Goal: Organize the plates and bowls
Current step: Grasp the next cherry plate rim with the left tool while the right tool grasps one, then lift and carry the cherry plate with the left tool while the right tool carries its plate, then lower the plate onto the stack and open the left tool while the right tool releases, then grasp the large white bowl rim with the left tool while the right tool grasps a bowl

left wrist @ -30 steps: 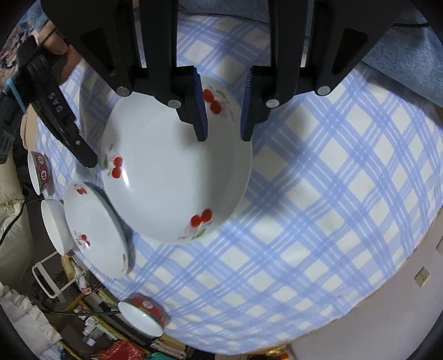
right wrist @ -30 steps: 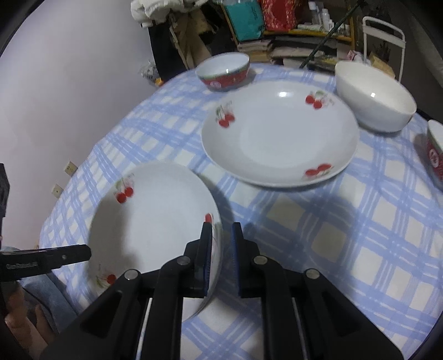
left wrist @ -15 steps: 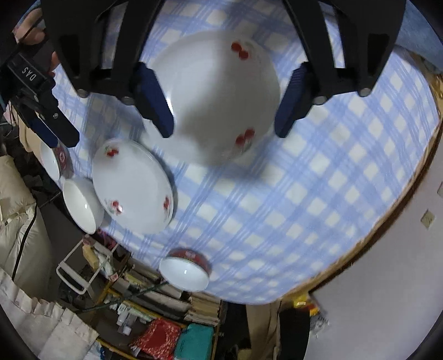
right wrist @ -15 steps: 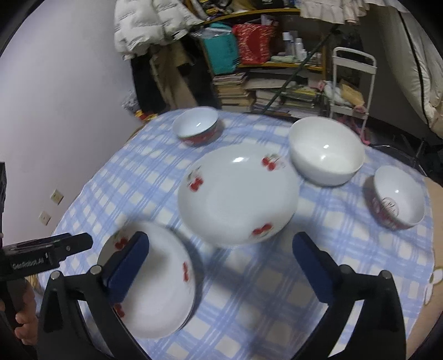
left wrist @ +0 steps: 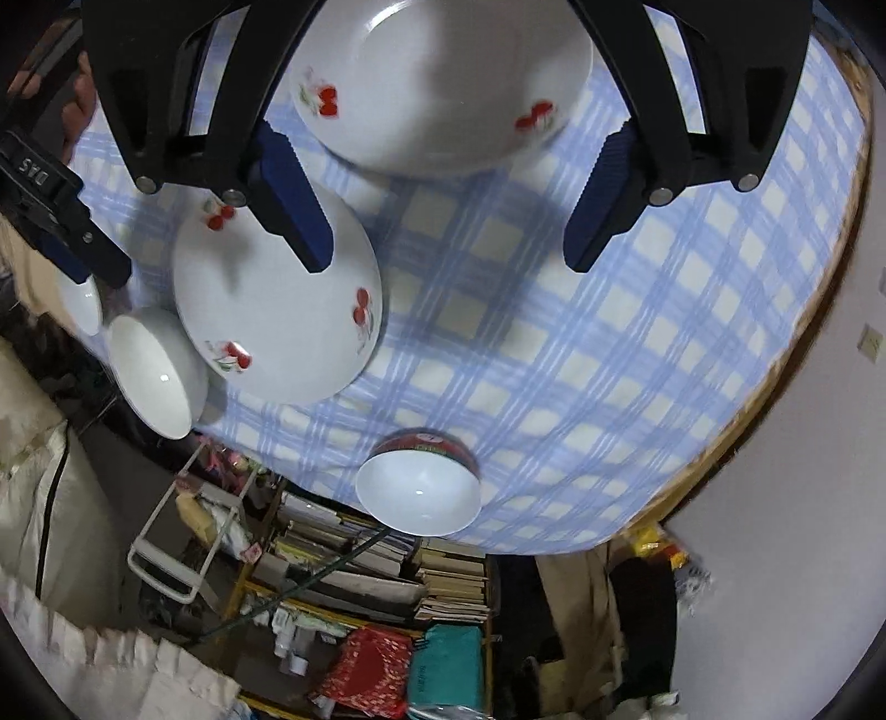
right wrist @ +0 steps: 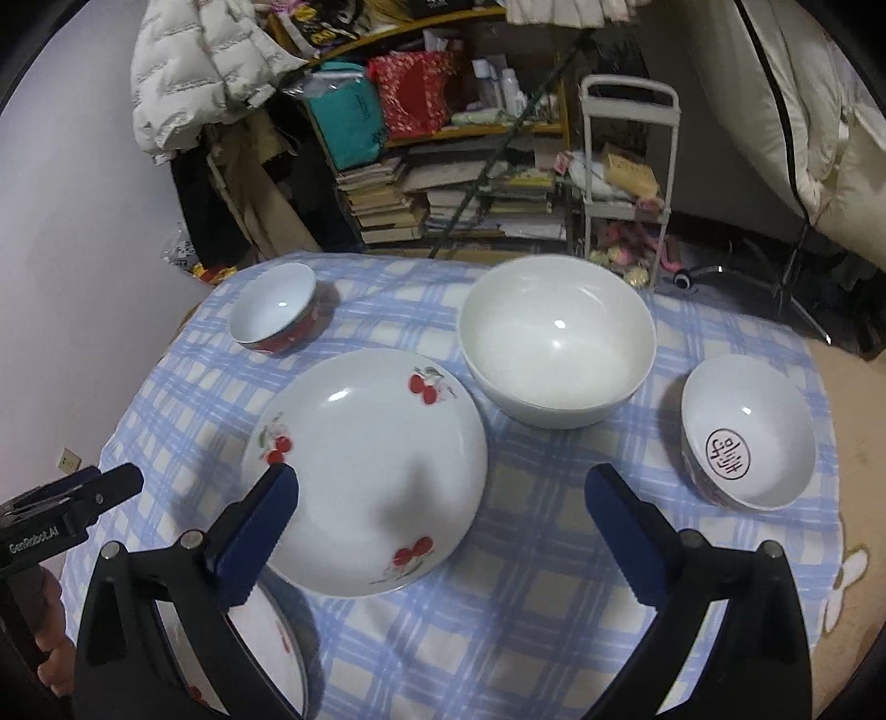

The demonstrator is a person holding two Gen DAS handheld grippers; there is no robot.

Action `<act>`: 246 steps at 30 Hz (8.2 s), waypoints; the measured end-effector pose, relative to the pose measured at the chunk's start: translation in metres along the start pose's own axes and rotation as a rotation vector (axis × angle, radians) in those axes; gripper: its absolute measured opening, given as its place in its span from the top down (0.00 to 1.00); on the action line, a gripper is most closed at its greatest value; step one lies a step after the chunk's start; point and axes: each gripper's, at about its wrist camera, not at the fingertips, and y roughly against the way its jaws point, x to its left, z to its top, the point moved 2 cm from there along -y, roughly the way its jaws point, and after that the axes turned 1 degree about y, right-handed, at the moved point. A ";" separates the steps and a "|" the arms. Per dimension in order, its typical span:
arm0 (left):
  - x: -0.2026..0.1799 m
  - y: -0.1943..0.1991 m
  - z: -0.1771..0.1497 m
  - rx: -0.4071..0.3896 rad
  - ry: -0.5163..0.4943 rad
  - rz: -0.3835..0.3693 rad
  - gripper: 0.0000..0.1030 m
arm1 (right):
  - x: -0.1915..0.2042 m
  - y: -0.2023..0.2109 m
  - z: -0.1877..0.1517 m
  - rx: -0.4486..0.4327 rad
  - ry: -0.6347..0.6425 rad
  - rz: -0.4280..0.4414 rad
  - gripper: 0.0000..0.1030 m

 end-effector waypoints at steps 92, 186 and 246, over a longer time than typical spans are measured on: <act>0.000 -0.007 -0.021 0.140 -0.010 -0.233 0.84 | 0.014 -0.019 -0.018 0.105 0.018 0.174 0.84; 0.090 0.013 -0.158 0.213 0.237 0.013 0.85 | 0.095 -0.006 -0.137 0.154 0.196 0.107 0.87; -0.184 -0.044 0.068 -0.063 -0.145 -0.130 0.17 | -0.140 -0.047 0.076 0.055 -0.052 -0.042 0.16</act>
